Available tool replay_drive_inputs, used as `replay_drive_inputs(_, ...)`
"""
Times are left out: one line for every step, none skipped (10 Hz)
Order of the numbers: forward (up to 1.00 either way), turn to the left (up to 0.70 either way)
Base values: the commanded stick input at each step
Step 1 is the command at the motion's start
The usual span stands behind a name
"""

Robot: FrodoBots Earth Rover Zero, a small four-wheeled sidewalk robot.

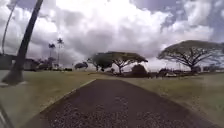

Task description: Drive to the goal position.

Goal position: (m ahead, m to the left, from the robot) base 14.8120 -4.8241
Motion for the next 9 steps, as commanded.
replay_drive_inputs(0.70,0.00)
replay_drive_inputs(0.70,0.00)
replay_drive_inputs(0.70,0.00)
replay_drive_inputs(0.70,0.00)
replay_drive_inputs(0.70,0.00)
replay_drive_inputs(0.70,0.00)
replay_drive_inputs(0.70,0.00)
replay_drive_inputs(0.70,0.00)
replay_drive_inputs(0.70,0.00)
